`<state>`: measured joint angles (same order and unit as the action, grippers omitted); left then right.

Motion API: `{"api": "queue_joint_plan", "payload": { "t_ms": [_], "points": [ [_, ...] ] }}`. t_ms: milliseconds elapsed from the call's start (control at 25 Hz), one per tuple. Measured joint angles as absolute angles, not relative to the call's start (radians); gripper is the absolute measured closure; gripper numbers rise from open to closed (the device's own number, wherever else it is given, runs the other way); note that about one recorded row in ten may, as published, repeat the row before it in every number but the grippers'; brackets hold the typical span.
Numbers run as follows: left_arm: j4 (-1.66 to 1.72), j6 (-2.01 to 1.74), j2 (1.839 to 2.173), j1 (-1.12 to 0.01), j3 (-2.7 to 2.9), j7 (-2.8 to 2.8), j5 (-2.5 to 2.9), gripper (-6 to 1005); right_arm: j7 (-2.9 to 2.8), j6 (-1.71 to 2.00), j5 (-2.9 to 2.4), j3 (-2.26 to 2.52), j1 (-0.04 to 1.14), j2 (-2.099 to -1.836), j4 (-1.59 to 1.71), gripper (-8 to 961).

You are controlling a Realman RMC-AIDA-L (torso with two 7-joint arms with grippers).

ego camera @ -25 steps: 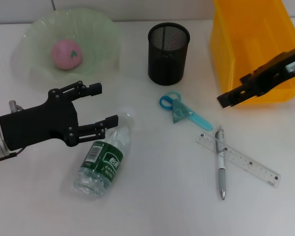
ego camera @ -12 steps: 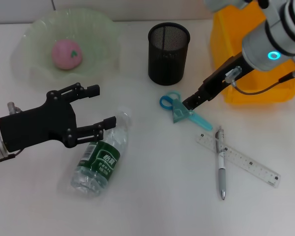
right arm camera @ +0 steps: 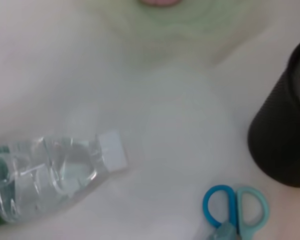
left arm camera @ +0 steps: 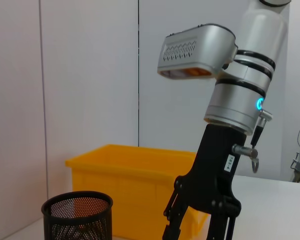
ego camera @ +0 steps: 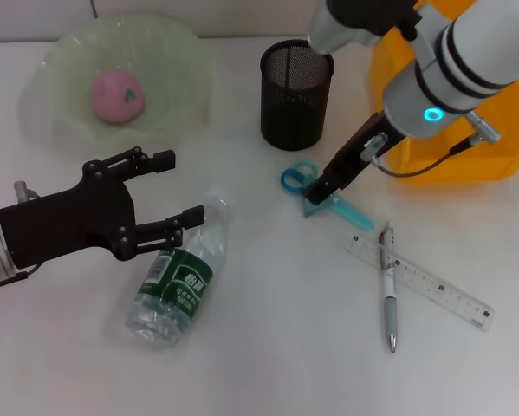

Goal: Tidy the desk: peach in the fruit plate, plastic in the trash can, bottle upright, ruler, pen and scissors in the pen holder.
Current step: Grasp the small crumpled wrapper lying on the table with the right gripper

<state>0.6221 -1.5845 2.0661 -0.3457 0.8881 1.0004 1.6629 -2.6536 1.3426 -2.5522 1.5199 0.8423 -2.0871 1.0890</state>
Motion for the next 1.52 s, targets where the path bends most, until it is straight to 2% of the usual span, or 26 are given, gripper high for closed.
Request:
{"api": "queue_joint_plan", "payload": {
  "t_ms": [600, 1200, 1440, 1520],
  "points": [
    [0.609, -1.575, 2.066, -0.349, 0.899, 0.988, 1.663, 171, -2.657, 1.225, -2.53, 1.588, 0.909, -2.091, 0.921, 214],
    [0.606, -1.573, 2.066, -0.347, 0.909, 0.986, 1.663, 172, -2.655, 1.206, -2.522, 1.598, 0.921, -2.091, 0.882, 242],
    [0.604, -1.574, 2.066, -0.347, 0.91, 0.986, 1.663, 172, -2.654, 1.192, -2.522, 1.598, 0.922, -2.091, 0.876, 410],
    [0.6, -1.574, 2.066, -0.348, 0.91, 0.986, 1.663, 172, -2.654, 1.187, -2.522, 1.598, 0.922, -2.091, 0.872, 409]
  ]
}}
